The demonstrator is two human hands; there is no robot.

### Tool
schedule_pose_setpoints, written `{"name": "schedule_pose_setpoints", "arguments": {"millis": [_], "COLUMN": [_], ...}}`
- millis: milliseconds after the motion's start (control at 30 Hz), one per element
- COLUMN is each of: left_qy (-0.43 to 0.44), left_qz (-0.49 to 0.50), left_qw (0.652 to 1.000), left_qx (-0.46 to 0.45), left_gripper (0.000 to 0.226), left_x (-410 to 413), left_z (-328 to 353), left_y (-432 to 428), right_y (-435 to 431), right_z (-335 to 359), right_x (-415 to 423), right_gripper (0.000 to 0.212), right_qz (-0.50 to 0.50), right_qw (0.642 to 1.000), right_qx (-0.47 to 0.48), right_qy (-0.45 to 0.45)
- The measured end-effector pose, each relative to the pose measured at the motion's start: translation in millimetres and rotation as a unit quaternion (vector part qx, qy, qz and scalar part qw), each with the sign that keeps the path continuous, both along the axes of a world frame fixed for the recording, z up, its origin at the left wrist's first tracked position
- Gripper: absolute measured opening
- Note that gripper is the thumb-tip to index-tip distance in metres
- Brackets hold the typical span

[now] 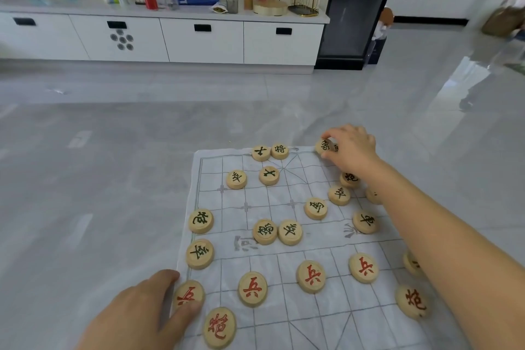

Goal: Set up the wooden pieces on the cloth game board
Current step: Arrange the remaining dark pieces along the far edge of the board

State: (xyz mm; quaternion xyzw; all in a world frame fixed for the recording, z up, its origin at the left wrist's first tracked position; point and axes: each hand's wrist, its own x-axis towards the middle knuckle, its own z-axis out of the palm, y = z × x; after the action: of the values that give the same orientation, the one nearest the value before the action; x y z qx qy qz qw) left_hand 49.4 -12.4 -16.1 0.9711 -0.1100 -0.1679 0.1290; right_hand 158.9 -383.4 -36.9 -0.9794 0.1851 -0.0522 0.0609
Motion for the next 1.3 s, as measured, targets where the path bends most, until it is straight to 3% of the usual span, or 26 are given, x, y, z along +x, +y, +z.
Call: {"name": "schedule_pose_setpoints", "arguments": {"millis": [267,500,800,1067,1300], "left_qy": [-0.005,-0.016,-0.017,-0.023,-0.035], "left_qz": [0.001,0.004,0.0,0.011,0.009], "left_qw": [1.0,1.0,1.0,0.999,0.999], "left_qx": [0.003,-0.006,-0.006,-0.022,-0.023], "left_gripper": [0.055,0.05,0.052,0.054,0.05], "left_x": [0.9,-1.3,-1.3,-1.7,-2.4], "left_z": [-2.7,-5.8,-5.7,-5.4,-10.4], "left_y": [1.1,2.6,1.4,2.6,4.4], "right_y": [3.4,1.1,8.1,47.8,45.4], "right_z": [-11.5,6.2,5.8,-1.8,5.0], "right_x": [8.9,-10.5,-52.7,-35.4,-54.3], "right_gripper": [0.037,0.059,0.057,0.057,0.044], "right_qz": [0.015,0.013,0.021,0.075,0.084], "right_qw": [0.999,0.999,0.998,0.994,0.993], "right_qx": [0.031,0.041,0.062,0.074,0.087], "right_qy": [0.03,0.01,0.013,0.014,-0.004]}}
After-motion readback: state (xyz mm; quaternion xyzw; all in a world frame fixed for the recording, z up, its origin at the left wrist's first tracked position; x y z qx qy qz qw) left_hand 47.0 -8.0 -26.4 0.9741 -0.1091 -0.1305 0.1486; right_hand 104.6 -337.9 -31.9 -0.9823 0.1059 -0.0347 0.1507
